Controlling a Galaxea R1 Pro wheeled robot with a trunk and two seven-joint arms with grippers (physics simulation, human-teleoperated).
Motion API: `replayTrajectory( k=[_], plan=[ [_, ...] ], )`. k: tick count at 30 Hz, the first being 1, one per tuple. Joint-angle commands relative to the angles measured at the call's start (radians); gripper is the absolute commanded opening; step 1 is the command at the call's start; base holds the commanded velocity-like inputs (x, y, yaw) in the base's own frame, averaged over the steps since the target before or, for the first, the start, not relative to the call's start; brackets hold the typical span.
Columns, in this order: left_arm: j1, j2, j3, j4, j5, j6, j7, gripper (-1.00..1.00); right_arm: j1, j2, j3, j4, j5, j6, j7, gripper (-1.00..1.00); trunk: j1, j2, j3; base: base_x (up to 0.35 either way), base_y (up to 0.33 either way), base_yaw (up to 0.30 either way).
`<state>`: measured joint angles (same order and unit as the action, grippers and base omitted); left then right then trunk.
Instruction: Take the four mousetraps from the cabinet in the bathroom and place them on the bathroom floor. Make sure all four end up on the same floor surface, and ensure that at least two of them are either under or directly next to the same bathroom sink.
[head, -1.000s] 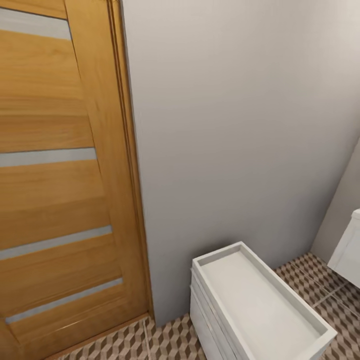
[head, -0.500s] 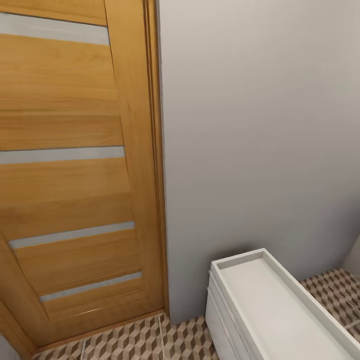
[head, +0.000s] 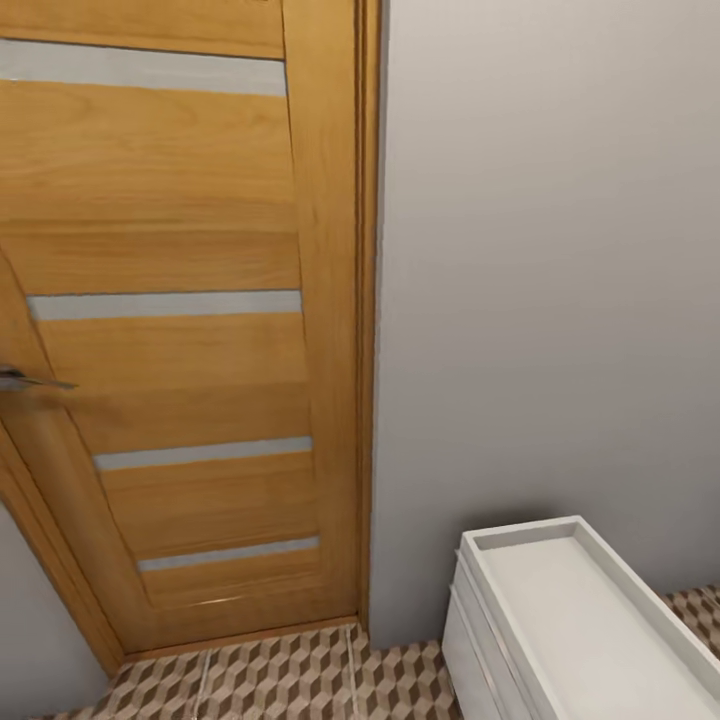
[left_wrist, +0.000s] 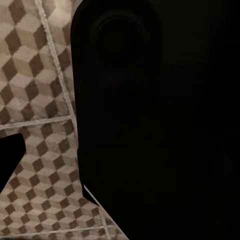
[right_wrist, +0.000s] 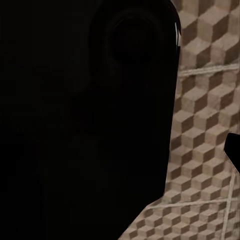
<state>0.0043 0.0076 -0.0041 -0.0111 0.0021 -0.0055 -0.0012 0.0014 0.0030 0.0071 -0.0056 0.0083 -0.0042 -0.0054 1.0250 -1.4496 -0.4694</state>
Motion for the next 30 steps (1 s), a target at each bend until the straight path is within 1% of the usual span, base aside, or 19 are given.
replayTrajectory(
  k=[1,13,23,30],
  plan=[
    [0.0,0.0,0.0,-0.001,0.0,-0.001,0.0,1.0,0.0,0.0,0.001,-0.001,0.001,0.0,0.0,1.0,0.0,0.0,-0.001,0.0,0.0,0.271],
    [0.0,0.0,0.0,-0.001,0.0,-0.001,0.0,1.0,0.0,0.001,0.001,-0.001,0.004,0.0,0.0,1.0,0.0,0.0,-0.001,0.0,0.0,0.271],
    [0.0,0.0,0.0,-0.001,0.0,-0.001,0.0,1.0,0.0,0.001,0.001,-0.001,0.044,0.0,-0.001,1.0,0.0,0.0,-0.001,0.0,0.0,0.271],
    [0.0,0.0,0.0,-0.001,0.0,-0.001,0.0,1.0,0.0,0.002,0.001,-0.001,0.055,-0.001,-0.001,1.0,0.0,0.0,-0.001,0.0,0.0,0.271]
  ],
)
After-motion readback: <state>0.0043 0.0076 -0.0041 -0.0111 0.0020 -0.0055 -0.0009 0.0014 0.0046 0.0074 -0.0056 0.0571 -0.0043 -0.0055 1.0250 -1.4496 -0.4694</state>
